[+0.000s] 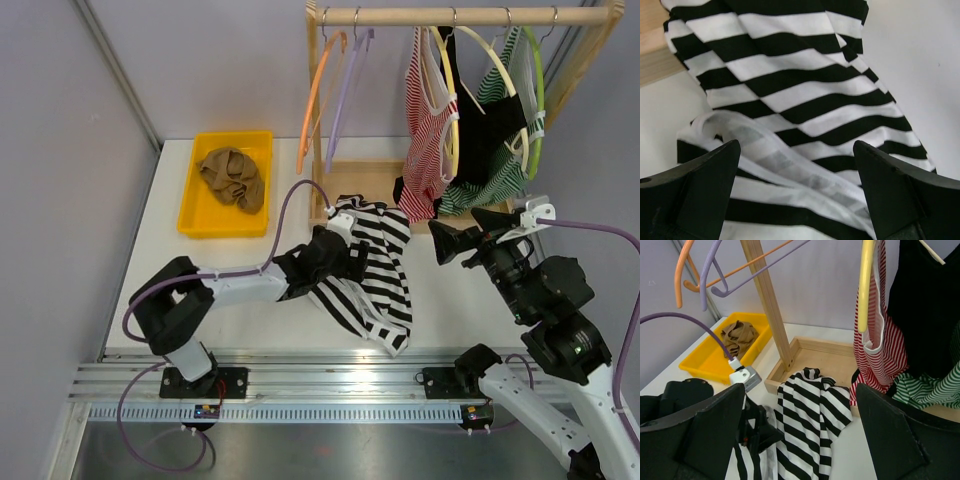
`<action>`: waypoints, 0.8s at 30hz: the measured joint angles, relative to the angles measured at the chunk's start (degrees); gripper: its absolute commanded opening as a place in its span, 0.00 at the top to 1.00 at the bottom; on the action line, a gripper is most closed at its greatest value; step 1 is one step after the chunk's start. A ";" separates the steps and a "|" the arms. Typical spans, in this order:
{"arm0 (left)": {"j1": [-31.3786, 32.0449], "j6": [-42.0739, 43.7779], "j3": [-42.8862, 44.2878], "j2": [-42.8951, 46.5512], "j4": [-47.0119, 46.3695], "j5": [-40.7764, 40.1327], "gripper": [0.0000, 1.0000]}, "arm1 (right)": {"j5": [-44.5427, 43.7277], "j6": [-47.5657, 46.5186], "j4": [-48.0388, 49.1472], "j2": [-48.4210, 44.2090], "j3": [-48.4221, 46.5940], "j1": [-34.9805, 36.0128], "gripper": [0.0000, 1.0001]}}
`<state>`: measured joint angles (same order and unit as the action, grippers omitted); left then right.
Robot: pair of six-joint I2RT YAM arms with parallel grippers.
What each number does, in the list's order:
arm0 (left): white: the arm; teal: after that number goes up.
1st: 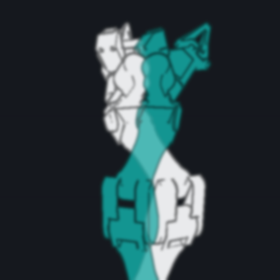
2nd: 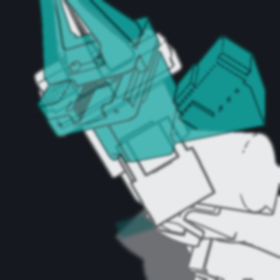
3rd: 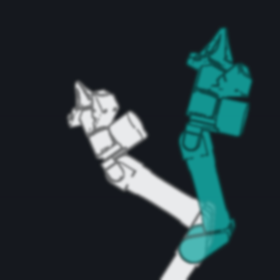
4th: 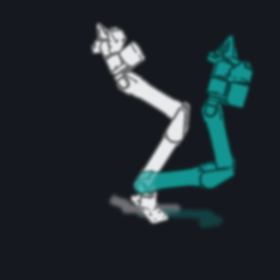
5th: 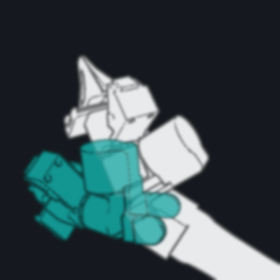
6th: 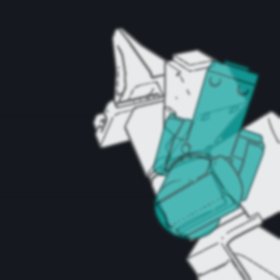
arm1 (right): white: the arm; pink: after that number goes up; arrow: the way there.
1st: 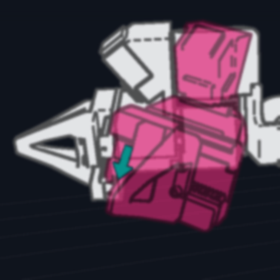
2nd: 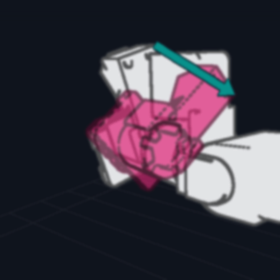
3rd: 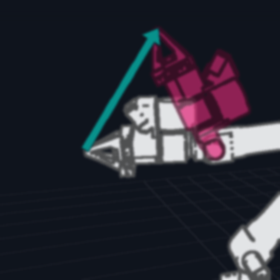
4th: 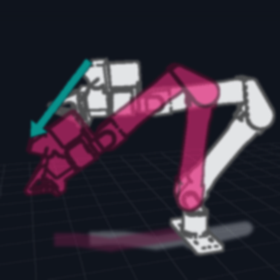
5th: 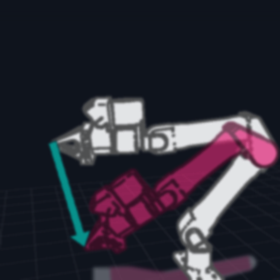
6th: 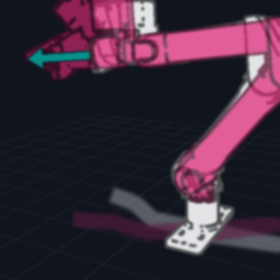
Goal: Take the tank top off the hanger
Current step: Place the tank top into the basket
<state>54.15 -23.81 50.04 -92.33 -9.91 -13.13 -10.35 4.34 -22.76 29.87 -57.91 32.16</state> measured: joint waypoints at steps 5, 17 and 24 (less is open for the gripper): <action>0.20 -0.11 5.11 -6.40 0.24 -2.36 0.01 | -0.76 1.01 -0.94 -1.73 0.20 0.00 0.00; 0.61 1.57 14.05 -19.06 -0.17 -6.62 0.01 | -0.70 1.79 -1.14 -3.02 0.83 0.00 0.01; 0.61 2.82 19.52 -24.50 -0.26 -8.41 0.01 | -0.68 1.95 -1.16 -3.13 0.98 0.00 0.00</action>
<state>54.76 -20.99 69.56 -116.84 -10.17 -21.54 -11.03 6.28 -23.92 26.74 -56.93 32.16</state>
